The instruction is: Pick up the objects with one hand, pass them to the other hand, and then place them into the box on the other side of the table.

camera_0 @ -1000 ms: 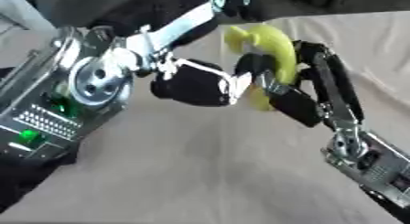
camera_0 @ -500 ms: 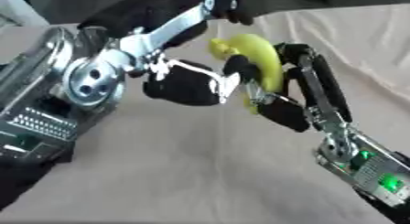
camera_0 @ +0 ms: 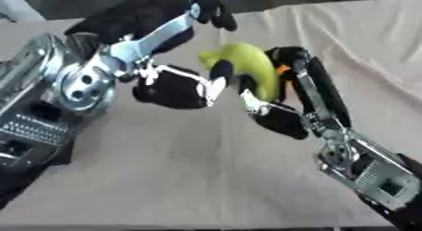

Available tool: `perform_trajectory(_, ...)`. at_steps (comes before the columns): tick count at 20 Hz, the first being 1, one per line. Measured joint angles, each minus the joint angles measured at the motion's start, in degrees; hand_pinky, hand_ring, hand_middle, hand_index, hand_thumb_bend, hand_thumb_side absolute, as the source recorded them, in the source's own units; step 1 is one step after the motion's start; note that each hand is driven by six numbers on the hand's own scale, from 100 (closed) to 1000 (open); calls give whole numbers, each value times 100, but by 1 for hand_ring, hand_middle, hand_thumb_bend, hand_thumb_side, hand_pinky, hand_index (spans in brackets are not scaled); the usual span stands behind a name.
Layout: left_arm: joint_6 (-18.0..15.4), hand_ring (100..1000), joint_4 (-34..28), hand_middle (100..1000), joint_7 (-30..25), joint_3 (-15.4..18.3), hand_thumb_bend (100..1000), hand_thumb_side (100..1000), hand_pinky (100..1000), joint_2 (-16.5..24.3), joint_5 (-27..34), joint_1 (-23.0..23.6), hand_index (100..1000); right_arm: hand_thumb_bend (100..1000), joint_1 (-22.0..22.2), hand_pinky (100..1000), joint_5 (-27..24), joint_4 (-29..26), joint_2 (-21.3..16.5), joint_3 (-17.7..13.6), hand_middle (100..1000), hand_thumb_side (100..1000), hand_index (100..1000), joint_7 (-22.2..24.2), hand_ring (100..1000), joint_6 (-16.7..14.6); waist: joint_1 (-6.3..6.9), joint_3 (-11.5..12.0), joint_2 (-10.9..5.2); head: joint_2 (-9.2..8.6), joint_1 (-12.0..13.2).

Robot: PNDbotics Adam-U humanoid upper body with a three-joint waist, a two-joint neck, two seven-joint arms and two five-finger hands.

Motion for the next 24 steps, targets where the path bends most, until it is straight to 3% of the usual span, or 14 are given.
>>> perform_trajectory(8, -262, 891, 0, 780, -277, 2, 116, 259, 918, 46, -19, 5, 832, 100, -34, 202, 219, 0, 4, 68, 365, 180, 490, 38, 531, -102, 6, -2, 4, 27, 0)
perform_trajectory(16, -416, 904, 0, 793, -433, -51, 250, 264, 931, 46, -239, 5, 865, 100, -86, 208, 422, 0, 49, 140, 366, 154, 490, 118, 537, -273, 19, -6, 22, 47, 0)
perform_trajectory(24, -485, 908, 0, 794, -616, -101, 285, 275, 936, 46, -494, 5, 869, 100, -86, 211, 519, 0, 51, 168, 366, 150, 489, 127, 546, -378, 26, -19, 46, 47, 2)
